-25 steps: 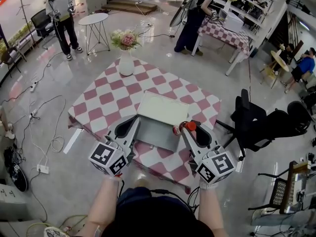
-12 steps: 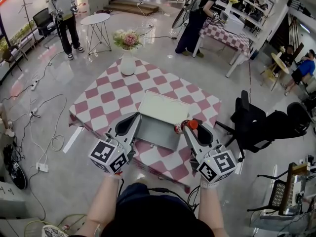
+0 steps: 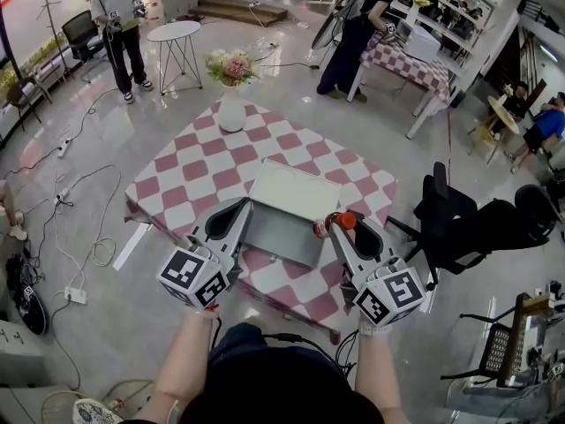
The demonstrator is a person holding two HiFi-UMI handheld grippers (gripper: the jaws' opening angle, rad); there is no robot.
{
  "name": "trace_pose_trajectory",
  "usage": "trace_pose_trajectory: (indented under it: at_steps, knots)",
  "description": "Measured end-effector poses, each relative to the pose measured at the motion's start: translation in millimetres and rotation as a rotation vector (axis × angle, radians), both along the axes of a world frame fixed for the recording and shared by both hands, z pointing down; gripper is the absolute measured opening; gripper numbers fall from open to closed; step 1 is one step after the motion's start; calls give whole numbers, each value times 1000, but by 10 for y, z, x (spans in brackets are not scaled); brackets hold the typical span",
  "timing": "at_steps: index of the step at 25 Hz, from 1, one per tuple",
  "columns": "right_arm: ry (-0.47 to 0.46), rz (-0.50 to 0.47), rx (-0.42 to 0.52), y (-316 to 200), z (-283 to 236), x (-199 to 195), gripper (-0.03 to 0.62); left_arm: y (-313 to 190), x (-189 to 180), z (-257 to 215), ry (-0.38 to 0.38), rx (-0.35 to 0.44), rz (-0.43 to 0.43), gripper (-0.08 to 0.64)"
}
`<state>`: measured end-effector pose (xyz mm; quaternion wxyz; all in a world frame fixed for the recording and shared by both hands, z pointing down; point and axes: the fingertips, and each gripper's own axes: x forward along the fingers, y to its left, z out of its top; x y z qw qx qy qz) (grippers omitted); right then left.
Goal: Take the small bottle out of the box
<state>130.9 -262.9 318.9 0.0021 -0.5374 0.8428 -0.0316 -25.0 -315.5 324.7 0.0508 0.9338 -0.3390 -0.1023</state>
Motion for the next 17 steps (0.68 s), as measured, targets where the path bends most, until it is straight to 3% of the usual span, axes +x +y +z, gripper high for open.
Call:
trace_pose_trajectory:
  at_steps: [17]
  knots:
    - [1, 1, -12, 39, 37, 49, 147, 9, 68, 29, -3, -6, 10, 14]
